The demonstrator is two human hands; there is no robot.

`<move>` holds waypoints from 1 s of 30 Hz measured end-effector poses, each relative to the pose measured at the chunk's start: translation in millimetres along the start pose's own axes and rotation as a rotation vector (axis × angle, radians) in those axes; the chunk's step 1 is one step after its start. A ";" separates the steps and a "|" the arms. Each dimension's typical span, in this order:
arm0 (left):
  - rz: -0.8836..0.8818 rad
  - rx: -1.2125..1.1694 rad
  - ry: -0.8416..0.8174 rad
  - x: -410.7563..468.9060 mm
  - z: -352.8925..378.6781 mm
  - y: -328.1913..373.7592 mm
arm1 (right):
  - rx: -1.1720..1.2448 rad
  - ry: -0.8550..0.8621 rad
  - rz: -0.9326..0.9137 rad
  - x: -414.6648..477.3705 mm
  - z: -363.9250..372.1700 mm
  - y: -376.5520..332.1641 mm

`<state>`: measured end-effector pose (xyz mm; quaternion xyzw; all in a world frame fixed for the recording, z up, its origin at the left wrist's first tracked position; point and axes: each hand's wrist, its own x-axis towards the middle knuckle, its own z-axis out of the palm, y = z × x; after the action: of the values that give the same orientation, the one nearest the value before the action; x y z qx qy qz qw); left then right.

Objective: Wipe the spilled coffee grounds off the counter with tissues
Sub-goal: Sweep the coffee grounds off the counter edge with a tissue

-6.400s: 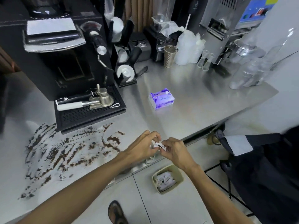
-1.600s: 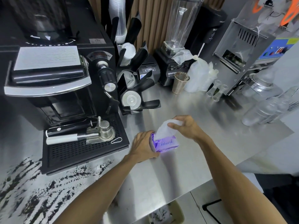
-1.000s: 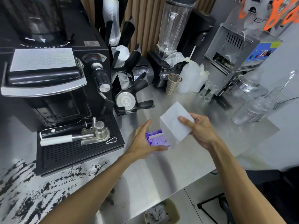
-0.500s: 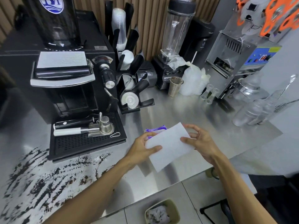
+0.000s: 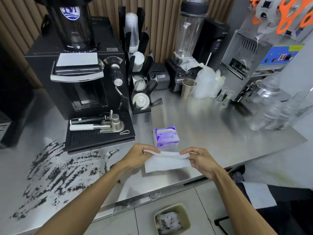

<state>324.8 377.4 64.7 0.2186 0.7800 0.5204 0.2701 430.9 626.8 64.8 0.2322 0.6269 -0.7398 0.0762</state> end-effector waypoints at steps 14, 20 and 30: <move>-0.090 -0.094 0.159 -3.0 24.6 -10.5 | 0.127 0.015 -0.018 -6.4 -12.3 11.1; -0.154 -0.084 0.181 3.1 30.8 -14.8 | 0.163 0.057 -0.017 -2.8 -20.0 14.2; -0.256 -0.246 0.105 17.6 28.1 -18.5 | 0.067 0.066 -0.019 2.5 -22.1 10.2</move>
<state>328.6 401.2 35.3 0.0554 0.7448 0.5842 0.3175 438.2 646.5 52.3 0.2526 0.6063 -0.7530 0.0407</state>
